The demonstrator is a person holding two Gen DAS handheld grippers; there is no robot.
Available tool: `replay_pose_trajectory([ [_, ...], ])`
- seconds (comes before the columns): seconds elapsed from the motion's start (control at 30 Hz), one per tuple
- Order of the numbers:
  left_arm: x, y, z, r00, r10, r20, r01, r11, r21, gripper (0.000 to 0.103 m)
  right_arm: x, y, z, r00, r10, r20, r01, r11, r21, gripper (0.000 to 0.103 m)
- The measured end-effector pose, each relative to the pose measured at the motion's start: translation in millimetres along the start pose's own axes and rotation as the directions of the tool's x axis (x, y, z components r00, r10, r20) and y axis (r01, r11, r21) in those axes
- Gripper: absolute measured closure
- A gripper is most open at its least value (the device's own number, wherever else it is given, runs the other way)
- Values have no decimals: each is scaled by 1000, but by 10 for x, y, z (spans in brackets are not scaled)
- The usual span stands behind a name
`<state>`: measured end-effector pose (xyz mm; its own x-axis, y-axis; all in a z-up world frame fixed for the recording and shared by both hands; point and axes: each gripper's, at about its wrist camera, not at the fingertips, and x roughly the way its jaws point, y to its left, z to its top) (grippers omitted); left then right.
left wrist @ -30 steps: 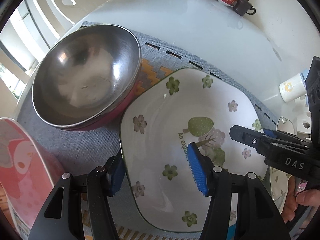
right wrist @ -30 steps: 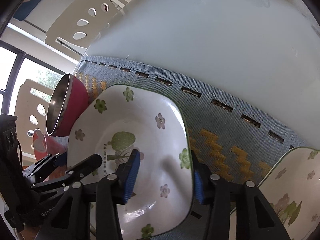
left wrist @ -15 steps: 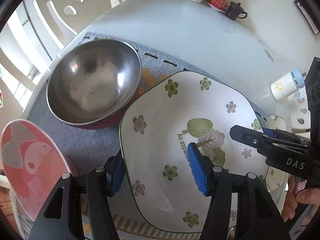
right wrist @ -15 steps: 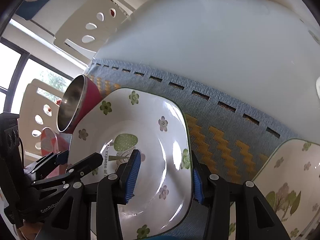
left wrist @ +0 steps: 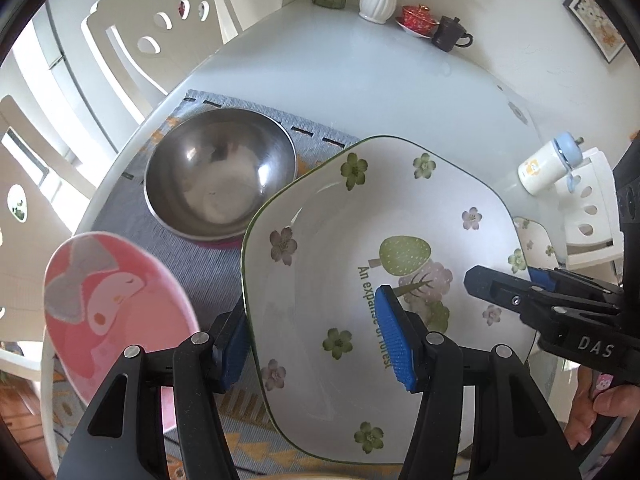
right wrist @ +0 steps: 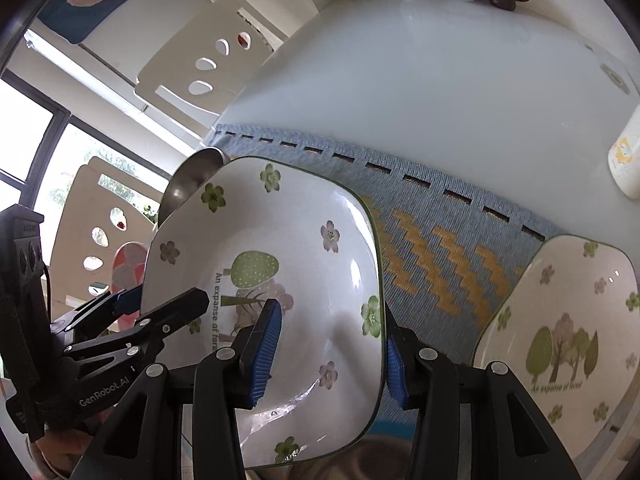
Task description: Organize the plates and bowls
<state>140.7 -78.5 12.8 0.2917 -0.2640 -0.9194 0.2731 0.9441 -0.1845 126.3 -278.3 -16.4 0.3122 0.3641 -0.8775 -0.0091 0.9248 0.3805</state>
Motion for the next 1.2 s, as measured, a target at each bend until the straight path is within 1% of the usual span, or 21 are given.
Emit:
replay_pose_trajectory([
  [0.13,-114,37,-110,1000,-18,1,18,1000,10,48,-168,108,-123,1000,6,19,-6,1000,9,58],
  [0.37,-295,95,-317,999,-40,-8,41,999,36,48,-329,298,-417,999,-19,31,18,999,35,57],
  [0.6,-470,208,-552,998,-56,-17,56,998,40,48,-463,497,-701,999,-9,40,7,998,58,57],
  [0.9,-584,378,-757,998,-49,-32,50,998,39,48,-475,754,-952,1000,-3,24,2,999,51,57],
  [1.2,-577,531,-949,997,-39,-63,41,999,34,48,-341,887,-1178,1000,10,-24,-9,999,52,57],
])
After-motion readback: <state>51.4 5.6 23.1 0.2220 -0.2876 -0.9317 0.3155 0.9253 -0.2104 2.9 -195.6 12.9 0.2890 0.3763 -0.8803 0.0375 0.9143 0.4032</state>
